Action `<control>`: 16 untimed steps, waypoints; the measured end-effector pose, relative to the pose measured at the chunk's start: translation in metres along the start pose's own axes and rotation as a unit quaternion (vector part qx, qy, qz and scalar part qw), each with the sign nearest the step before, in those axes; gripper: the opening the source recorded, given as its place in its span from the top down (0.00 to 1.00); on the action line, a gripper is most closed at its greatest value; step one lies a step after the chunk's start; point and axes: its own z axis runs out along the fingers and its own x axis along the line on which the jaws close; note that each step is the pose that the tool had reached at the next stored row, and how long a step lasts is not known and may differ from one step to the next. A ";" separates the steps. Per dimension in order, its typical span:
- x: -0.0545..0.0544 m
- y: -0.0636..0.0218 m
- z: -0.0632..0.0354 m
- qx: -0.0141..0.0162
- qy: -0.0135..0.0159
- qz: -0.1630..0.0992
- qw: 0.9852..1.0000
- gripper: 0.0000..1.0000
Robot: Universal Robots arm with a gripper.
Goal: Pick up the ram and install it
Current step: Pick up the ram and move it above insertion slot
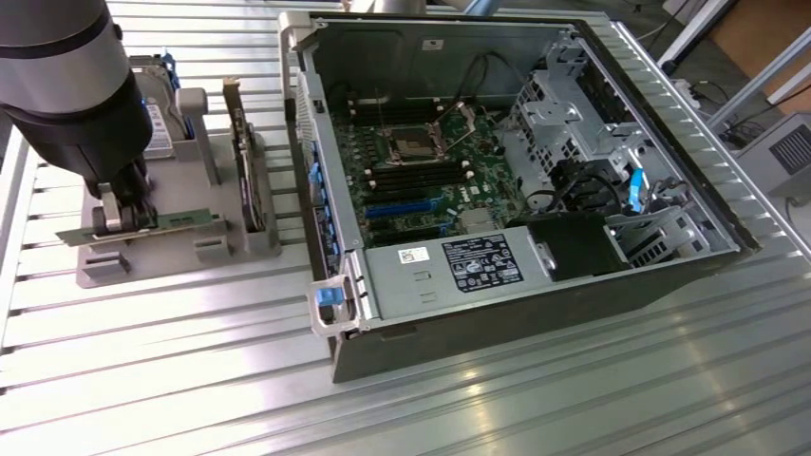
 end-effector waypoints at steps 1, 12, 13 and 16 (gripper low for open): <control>0.000 0.0000 -0.0005 0.000 0.000 0.000 1.000 0.88; 0.000 0.0004 -0.0104 0.000 0.000 0.000 1.000 0.88; 0.000 0.0005 -0.0116 0.000 0.000 0.000 1.000 0.88; -0.001 0.0006 -0.0149 0.000 -0.001 0.000 1.000 0.88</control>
